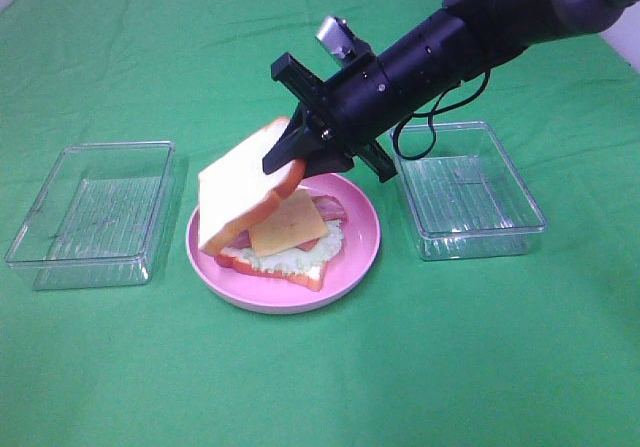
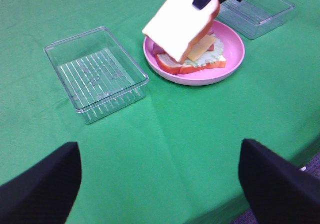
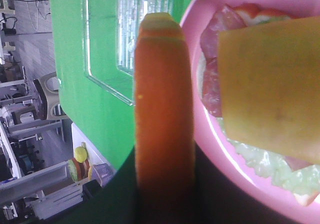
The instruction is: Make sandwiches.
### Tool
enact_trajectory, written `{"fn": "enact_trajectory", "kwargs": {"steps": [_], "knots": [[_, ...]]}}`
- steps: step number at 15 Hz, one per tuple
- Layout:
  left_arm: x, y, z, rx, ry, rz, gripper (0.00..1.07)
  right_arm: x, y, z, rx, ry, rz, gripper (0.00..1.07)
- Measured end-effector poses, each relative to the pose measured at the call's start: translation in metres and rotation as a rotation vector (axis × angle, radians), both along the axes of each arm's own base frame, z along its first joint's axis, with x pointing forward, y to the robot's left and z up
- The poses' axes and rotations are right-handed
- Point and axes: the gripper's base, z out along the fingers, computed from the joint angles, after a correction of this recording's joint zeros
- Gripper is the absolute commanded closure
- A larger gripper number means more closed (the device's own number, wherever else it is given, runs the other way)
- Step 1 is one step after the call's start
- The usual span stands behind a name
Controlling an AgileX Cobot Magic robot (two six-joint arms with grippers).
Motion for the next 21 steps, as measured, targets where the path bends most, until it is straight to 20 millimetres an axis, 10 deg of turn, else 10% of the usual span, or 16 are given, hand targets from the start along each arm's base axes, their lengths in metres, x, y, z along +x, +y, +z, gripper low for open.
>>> {"fn": "enact_trajectory", "kwargs": {"steps": [3, 7, 12, 21], "knots": [[0.000, 0.000, 0.000, 0.000, 0.000, 0.000, 0.26, 0.002, 0.000, -0.025, -0.029, 0.074, -0.029, 1.01], [0.000, 0.000, 0.000, 0.000, 0.000, 0.000, 0.26, 0.003, -0.001, -0.029, -0.053, 0.068, -0.036, 0.42], [0.000, 0.000, 0.000, 0.000, 0.000, 0.000, 0.26, -0.002, -0.013, -0.024, -0.224, -0.035, 0.077, 0.38], [0.000, 0.000, 0.000, 0.000, 0.000, 0.000, 0.26, -0.046, -0.082, 0.104, -0.705, -0.387, 0.113, 0.38]]}}
